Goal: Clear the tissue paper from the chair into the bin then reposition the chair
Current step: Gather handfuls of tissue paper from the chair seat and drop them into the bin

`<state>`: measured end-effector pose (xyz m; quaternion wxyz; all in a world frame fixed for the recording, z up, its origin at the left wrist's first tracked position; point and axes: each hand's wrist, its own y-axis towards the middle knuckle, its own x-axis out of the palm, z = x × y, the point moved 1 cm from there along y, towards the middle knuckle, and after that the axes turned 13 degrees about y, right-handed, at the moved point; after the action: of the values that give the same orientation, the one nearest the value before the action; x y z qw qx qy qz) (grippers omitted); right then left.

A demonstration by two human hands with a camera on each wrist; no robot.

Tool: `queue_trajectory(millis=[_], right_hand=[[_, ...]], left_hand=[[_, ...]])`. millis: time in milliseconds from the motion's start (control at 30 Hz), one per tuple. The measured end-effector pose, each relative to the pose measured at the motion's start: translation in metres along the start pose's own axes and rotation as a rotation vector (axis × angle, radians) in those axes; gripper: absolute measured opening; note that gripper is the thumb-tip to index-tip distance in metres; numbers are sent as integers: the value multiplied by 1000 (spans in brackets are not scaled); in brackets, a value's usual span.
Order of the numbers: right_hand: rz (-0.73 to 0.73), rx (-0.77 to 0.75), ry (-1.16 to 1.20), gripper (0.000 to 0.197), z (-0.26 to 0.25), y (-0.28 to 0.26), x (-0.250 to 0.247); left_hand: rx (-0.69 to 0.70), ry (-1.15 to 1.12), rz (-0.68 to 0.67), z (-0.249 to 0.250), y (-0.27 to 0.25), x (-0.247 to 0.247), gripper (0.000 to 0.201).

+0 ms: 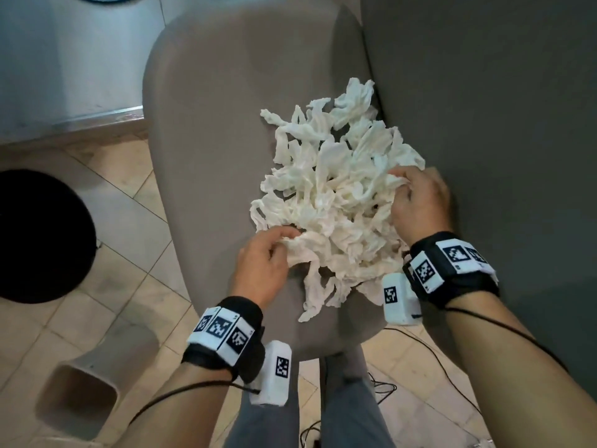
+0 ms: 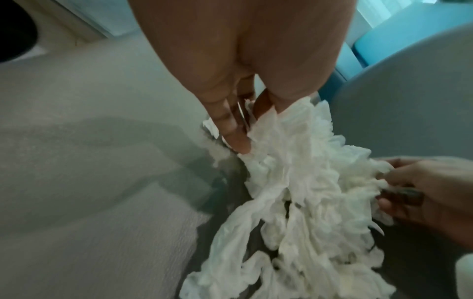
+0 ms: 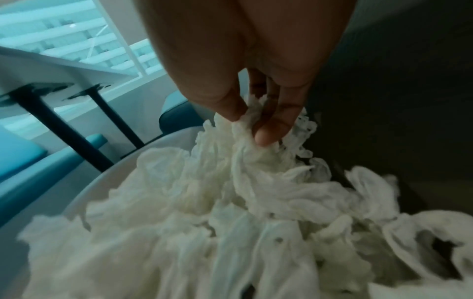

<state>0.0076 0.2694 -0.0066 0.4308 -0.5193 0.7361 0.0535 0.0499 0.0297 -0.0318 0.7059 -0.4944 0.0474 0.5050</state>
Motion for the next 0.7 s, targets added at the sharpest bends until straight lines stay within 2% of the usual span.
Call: queue_trajectory(millis=[67, 167, 233, 333, 400, 500, 533, 567, 633, 700], right_hand=[[26, 49, 76, 33, -3, 3, -6], [46, 109, 163, 30, -7, 6, -18], [49, 119, 206, 34, -9, 5, -24], [35, 133, 263, 45, -15, 5, -30], [14, 112, 258, 42, -15, 10, -30], [-46, 87, 249, 18, -10, 18, -26], [-68, 92, 261, 10, -10, 20, -23], [-102, 104, 276, 6, -10, 22, -21], [-188, 108, 263, 26, -10, 25, -13], [-265, 59, 195, 43, -13, 30, -2]], left_hand=[[-6, -51, 51, 8, -3, -12, 42], [-33, -80, 148, 31, 1, -32, 30], [-23, -94, 226, 50, 8, -42, 37], [12, -141, 257, 81, 29, -49, 52], [34, -94, 268, 99, 49, -47, 46], [85, 80, 215, 123, 78, -37, 28], [86, 128, 169, 128, 85, -31, 26], [76, 178, 123, 131, 92, -26, 34], [49, 293, 48, 135, 99, -16, 52], [43, 361, 14, 134, 103, -10, 53]])
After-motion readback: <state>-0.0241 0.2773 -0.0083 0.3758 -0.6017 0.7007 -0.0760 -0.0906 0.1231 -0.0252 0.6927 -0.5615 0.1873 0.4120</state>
